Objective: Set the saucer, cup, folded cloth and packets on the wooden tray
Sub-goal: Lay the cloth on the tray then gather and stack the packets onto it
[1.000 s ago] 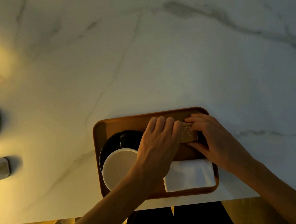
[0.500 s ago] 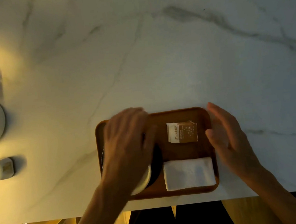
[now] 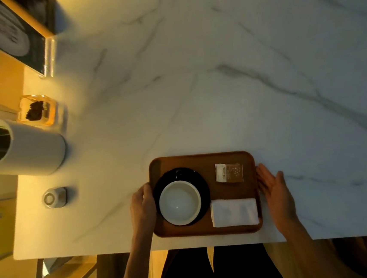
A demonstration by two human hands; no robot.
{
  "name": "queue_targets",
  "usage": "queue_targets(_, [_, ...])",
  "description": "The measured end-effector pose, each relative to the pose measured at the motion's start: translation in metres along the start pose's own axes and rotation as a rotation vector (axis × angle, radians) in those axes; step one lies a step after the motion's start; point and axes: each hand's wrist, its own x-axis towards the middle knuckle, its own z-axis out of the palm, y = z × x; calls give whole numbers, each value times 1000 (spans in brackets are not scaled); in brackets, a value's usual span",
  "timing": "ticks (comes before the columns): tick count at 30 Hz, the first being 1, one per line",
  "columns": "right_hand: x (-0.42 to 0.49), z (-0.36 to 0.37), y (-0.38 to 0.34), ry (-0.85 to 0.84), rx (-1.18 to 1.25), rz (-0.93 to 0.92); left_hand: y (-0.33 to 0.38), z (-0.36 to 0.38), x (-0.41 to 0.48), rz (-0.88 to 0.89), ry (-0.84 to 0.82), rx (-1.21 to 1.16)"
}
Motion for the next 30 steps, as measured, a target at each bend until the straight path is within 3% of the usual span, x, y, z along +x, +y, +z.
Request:
queue_targets(11, [-22,20,-21,53,22,16,15,-33,10,-117,-231,-74])
queue_targets(17, [-41,39,-33,43,34,58,19,-38,-6,-31,-331,-11])
queue_targets(24, [-70,34,-43,7,-190,60,25,-40,-40,68,-463,115])
queue_targets(28, [-82,17,-43,43,-419,-40,16,-38,-66,91,-280,248])
queue_targets(30, [-89,8,-40,38,-642,-138,10,-39,-79,189,-210,568])
